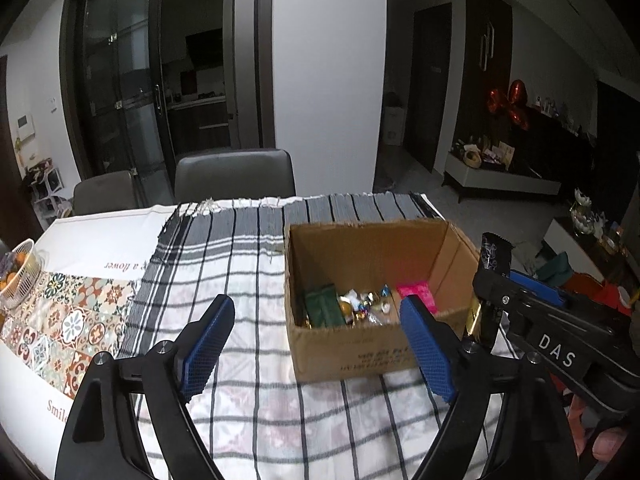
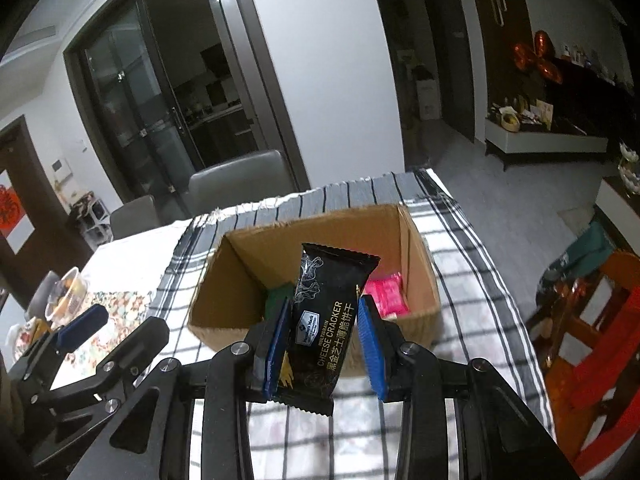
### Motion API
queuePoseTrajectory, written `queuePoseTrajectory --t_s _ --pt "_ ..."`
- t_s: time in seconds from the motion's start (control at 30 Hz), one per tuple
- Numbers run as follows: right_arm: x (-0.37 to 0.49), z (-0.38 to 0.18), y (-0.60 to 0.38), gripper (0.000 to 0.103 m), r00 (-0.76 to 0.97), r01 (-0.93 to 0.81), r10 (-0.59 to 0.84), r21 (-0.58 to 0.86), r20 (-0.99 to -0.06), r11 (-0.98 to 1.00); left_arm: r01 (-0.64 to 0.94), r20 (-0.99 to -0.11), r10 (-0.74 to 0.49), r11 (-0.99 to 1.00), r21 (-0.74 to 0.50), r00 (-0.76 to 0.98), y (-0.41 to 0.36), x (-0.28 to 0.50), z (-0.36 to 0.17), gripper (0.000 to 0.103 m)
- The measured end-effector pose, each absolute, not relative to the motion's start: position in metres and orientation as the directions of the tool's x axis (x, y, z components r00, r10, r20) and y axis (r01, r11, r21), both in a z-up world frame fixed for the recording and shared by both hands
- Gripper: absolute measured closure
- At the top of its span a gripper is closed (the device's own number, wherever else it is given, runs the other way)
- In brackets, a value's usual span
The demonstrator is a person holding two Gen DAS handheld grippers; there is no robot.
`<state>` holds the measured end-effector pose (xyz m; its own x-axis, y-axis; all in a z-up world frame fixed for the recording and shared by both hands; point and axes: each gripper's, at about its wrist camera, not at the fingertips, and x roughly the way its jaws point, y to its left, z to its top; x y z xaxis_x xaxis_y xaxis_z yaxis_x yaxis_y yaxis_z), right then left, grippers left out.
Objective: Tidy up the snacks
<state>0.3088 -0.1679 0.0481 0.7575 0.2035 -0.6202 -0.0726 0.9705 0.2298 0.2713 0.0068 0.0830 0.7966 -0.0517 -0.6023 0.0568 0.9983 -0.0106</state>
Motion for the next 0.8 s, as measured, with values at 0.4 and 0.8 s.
queuePoseTrajectory --t_s 0.4,0.8 --pt "0.360 0.053 -0.159 0.067 0.781 -0.101 0.181 0.165 -0.597 0.981 0.022 -0.587 -0.033 0.999 -0.026 0.809 0.014 0.300 0.077 0.017" --pt "0.345 0.051 -0.164 0.050 0.806 -0.092 0.154 0.135 -0.571 0.987 0.017 -0.578 -0.023 1.000 -0.017 0.816 0.013 0.290 0.073 0.016"
